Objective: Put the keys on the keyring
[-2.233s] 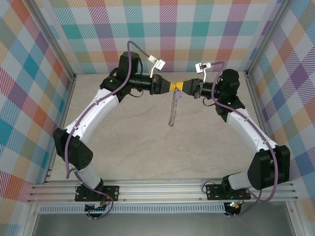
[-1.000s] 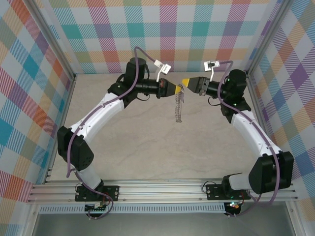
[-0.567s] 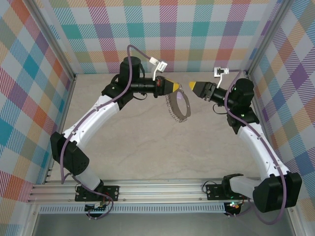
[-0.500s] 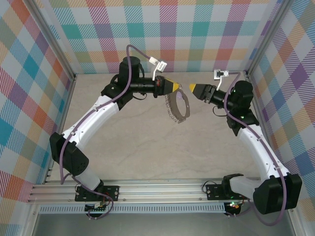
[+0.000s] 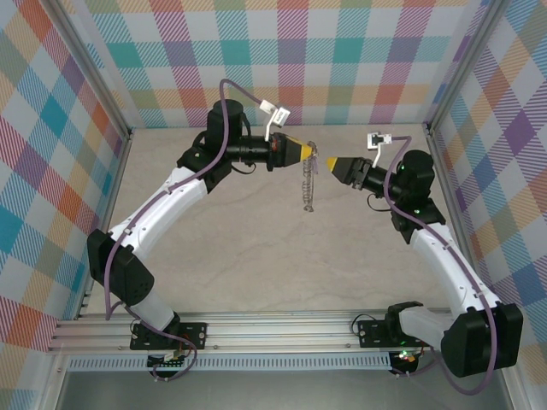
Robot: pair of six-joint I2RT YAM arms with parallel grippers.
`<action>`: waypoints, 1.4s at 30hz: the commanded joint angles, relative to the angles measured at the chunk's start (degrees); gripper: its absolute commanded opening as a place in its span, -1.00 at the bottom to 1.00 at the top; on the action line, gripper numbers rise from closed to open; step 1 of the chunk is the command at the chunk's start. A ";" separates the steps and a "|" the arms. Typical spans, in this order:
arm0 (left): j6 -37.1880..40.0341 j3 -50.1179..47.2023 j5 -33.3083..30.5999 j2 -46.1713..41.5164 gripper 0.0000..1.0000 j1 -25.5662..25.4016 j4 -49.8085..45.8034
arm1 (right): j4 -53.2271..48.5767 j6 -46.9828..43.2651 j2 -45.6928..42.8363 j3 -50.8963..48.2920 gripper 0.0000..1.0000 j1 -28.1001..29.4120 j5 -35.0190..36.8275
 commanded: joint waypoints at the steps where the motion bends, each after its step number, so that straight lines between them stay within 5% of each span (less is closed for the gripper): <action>1: -1.26 0.29 2.82 -1.02 -1.00 0.41 4.46 | 3.00 -1.10 -0.60 0.27 0.06 1.33 -1.02; 33: -0.57 0.23 4.79 -1.59 -1.00 0.41 4.08 | -2.75 -6.37 -0.85 3.80 -0.02 7.85 2.07; 42: -1.00 0.06 4.62 -1.37 -1.00 0.41 4.81 | -3.22 -6.97 0.53 5.12 -0.38 8.49 1.42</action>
